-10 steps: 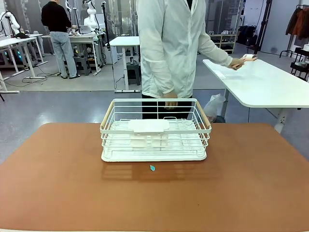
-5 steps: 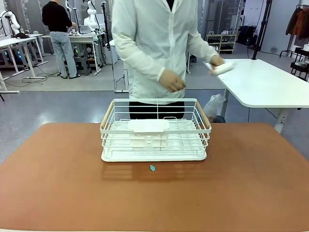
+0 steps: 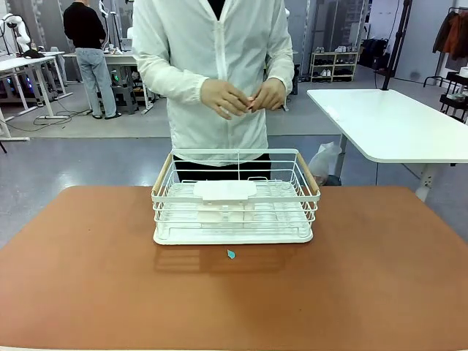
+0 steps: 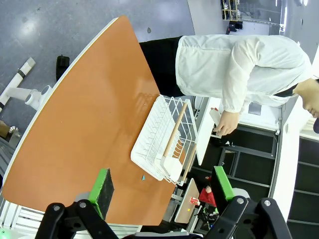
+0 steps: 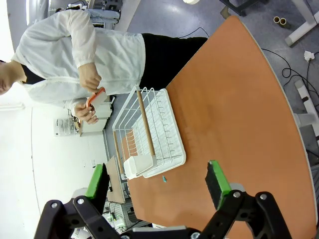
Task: Clean the table.
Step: Pick up the Lint Roller when the human hands it over.
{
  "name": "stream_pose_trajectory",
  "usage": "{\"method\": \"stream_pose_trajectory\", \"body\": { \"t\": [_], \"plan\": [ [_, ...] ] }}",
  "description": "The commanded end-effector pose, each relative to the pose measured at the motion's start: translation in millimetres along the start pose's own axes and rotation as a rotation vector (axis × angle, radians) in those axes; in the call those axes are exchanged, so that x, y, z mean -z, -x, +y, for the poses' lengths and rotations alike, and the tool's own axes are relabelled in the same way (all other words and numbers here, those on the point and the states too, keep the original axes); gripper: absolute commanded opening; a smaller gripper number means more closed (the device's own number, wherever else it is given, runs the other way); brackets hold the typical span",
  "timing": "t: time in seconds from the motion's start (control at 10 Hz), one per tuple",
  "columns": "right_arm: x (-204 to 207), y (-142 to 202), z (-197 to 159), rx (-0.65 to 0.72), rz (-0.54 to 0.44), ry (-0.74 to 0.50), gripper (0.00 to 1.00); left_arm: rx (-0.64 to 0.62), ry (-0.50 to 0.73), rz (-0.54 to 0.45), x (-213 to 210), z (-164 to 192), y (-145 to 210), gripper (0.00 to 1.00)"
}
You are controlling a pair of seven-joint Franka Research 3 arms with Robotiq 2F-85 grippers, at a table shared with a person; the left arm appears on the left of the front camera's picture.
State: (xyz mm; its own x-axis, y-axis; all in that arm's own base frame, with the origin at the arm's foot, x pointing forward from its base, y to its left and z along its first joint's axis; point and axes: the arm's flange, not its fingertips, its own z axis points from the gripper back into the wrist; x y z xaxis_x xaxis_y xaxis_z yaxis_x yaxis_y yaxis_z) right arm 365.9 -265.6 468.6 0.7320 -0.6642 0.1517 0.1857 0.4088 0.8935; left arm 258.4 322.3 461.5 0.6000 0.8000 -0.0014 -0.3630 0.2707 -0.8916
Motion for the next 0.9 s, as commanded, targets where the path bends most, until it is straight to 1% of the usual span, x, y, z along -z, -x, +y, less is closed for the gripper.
{"method": "stream_pose_trajectory", "body": {
  "t": [0.0, 0.8],
  "plan": [
    [0.0, -1.3, 0.8, -0.013, -0.003, -0.013, 1.00, 0.014, 0.020, 0.005, -2.5, 0.4, -2.2, 1.00],
    [0.0, -1.3, 0.8, -0.013, -0.003, -0.013, 1.00, 0.014, 0.020, 0.005, -2.5, 0.4, -2.2, 1.00]
  ]
}}
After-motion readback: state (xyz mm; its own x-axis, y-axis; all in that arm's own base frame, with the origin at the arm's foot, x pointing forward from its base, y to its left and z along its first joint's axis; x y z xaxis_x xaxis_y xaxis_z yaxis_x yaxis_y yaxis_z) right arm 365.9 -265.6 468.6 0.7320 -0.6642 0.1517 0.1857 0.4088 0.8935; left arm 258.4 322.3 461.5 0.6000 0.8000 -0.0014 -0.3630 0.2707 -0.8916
